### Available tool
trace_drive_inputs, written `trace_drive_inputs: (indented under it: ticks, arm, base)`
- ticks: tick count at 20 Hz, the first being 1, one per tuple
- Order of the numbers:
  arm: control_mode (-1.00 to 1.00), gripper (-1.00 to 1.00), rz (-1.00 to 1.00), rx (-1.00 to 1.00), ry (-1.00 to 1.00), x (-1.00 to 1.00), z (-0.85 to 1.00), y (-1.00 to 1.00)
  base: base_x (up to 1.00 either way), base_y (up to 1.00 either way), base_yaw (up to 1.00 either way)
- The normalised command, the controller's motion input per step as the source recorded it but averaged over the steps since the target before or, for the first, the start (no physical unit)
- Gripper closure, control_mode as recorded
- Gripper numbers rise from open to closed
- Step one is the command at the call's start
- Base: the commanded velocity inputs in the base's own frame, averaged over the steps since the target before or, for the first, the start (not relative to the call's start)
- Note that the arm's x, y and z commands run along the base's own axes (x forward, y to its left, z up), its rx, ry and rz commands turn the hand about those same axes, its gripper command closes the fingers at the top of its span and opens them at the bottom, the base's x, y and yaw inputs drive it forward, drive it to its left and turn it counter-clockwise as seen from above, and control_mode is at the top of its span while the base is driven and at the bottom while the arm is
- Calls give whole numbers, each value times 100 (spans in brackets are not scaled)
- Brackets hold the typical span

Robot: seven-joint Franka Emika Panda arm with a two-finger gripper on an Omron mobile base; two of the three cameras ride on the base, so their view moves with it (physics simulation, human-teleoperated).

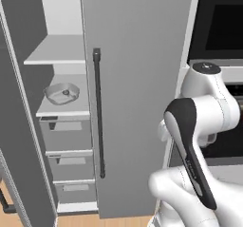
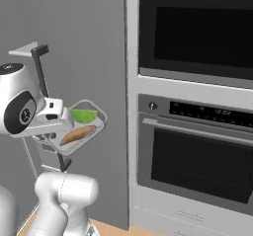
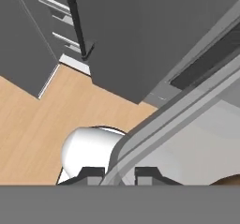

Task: Take the meat container that has the fish and place it on the second highest rack of the freezer. Then take the vegetable container that has the lemon wedge and sweet potato and place it on the highest rack of the freezer.

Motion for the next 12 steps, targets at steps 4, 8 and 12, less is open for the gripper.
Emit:
trace_drive_inputs:
  ticks: [4, 8, 12]
  arm:
    - [100, 100, 0, 0, 0, 0, 0, 0]
    - [100, 100, 0, 0, 0, 0, 0, 0]
    - [100, 100, 0, 0, 0, 0, 0, 0]
  base:
    - [4, 69, 0]
    - [22, 59, 0]
    - [22, 44, 0]
